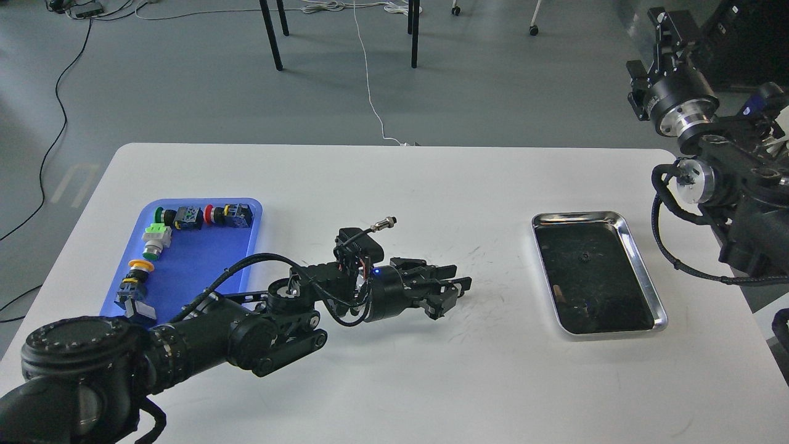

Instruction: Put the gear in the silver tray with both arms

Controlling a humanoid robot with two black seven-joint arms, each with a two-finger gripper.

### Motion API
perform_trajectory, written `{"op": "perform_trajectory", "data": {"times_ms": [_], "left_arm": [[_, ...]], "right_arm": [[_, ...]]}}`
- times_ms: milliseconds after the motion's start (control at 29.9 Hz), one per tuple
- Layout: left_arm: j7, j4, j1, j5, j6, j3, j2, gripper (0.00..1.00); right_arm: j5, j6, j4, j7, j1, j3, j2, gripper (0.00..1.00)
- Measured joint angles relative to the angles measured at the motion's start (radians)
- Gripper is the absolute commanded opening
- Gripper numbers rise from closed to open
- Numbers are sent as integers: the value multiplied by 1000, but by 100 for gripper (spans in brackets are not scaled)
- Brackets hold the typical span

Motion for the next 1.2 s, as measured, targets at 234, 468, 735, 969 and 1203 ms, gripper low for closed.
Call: {"op": "perform_trajectory", "data": {"times_ms": [234,468,735,969,1203], "left_arm": [[0,16,-77,-82,0,-80,0,64],[0,17,-100,-126,0,-165,2,75],[0,17,-94,-265,62,-194,110,96],[0,13,-99,-502,71,-200,237,98],[0,27,-115,-625,-131,-199,327,98]], "right_arm": [[-48,9,13,0,15,0,-3,94],[-118,34,25,0,22,0,-14,94],[-135,55,99,0,34,-20,-82,94],[-154,55,246,0,63,-80,-178,94],[-265,56,345,0,78,-94,-227,94]]}}
